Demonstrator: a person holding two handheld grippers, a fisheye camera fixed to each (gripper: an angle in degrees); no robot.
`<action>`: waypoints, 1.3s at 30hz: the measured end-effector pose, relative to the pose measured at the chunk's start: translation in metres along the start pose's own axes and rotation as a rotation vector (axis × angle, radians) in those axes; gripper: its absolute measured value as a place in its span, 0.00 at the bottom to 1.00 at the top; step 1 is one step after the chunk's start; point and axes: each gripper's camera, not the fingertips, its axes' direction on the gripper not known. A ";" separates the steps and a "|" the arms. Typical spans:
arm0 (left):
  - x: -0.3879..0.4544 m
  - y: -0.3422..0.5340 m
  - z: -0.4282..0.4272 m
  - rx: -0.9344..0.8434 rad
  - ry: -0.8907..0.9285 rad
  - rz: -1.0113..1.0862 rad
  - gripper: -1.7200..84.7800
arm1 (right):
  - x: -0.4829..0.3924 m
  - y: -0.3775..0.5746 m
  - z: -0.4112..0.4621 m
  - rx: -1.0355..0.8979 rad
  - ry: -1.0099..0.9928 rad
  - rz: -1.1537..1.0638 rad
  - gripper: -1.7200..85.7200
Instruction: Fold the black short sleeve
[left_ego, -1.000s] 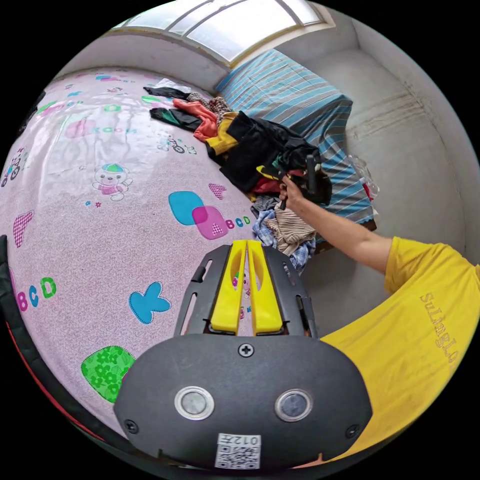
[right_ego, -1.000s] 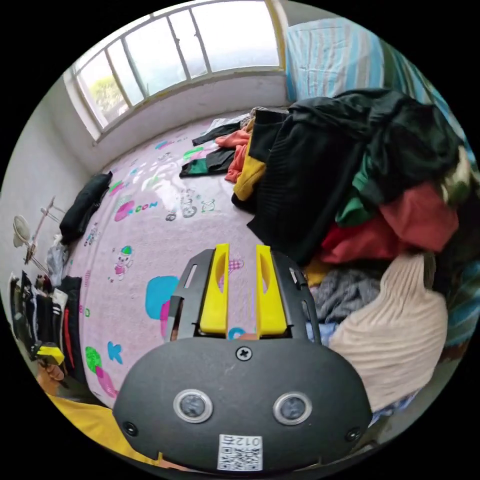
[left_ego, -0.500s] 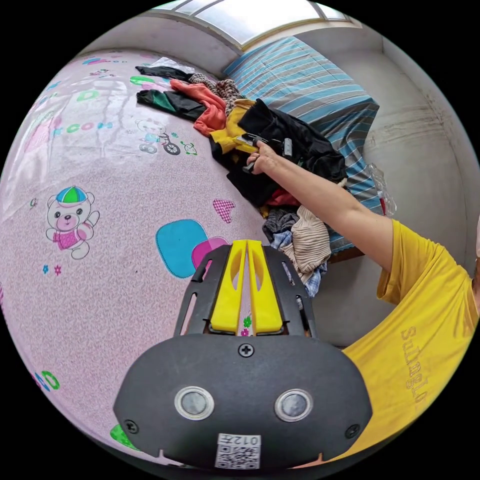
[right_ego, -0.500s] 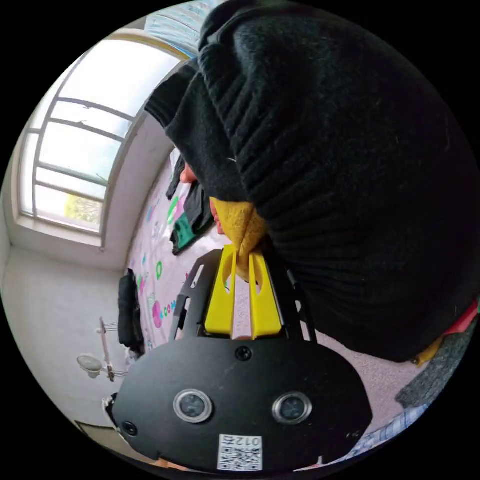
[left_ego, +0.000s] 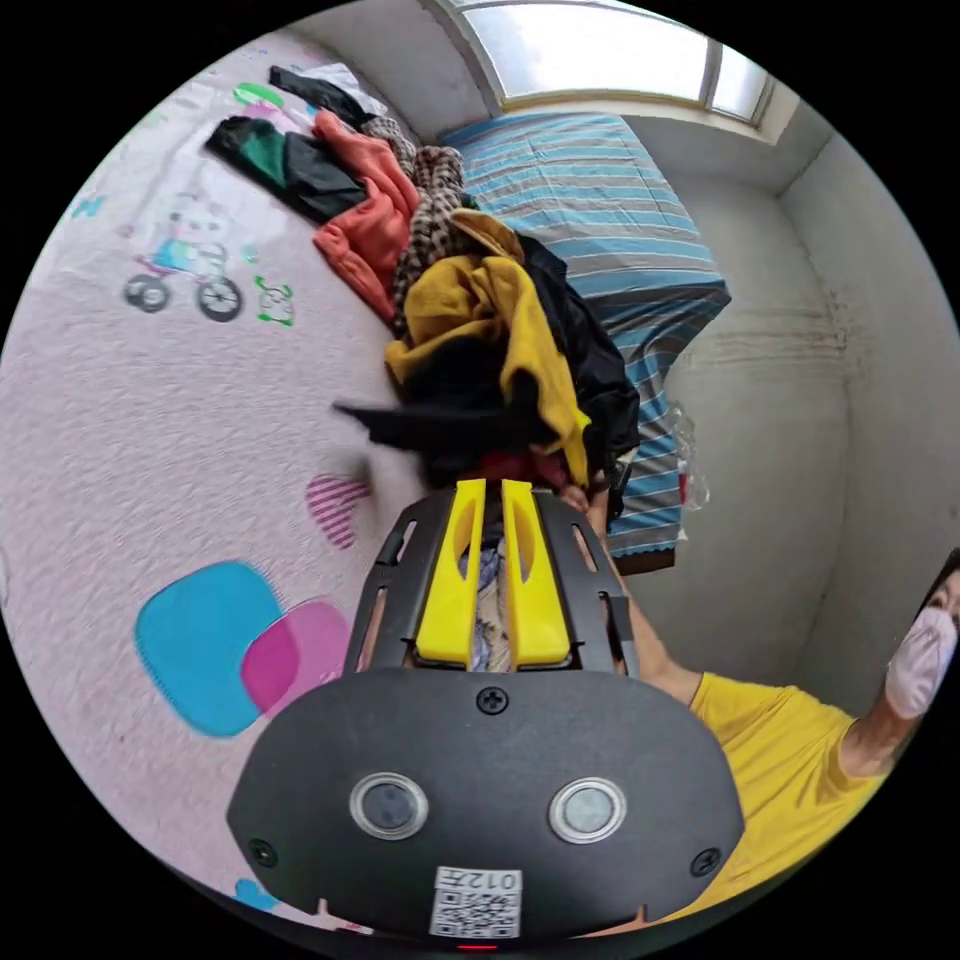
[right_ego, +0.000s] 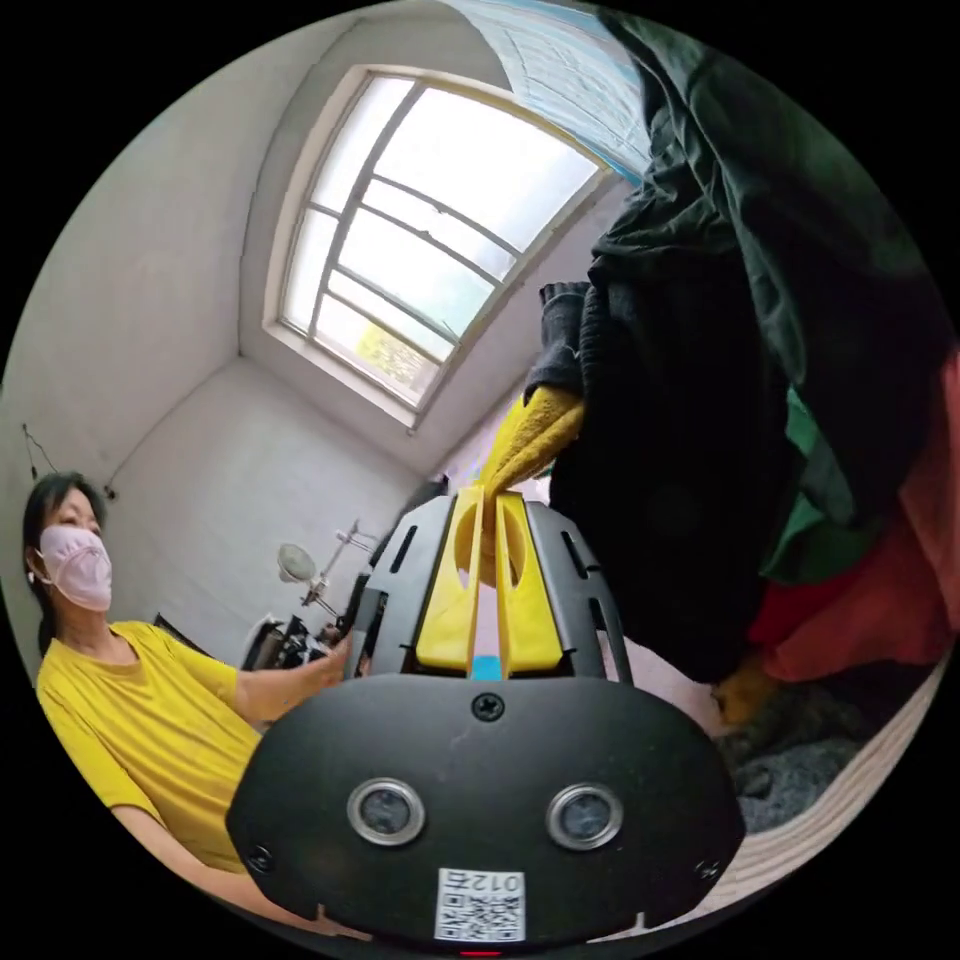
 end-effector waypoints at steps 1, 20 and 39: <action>-0.001 -0.009 0.011 -0.013 0.012 -0.004 0.03 | -0.001 -0.002 0.003 -0.058 0.078 -0.026 0.04; -0.053 -0.087 0.088 -0.077 0.433 0.078 0.02 | 0.002 0.000 0.015 -0.014 0.037 0.029 0.04; -0.007 -0.095 0.039 -0.141 0.164 0.140 0.03 | -0.098 -0.115 0.120 -0.222 1.237 -0.590 0.15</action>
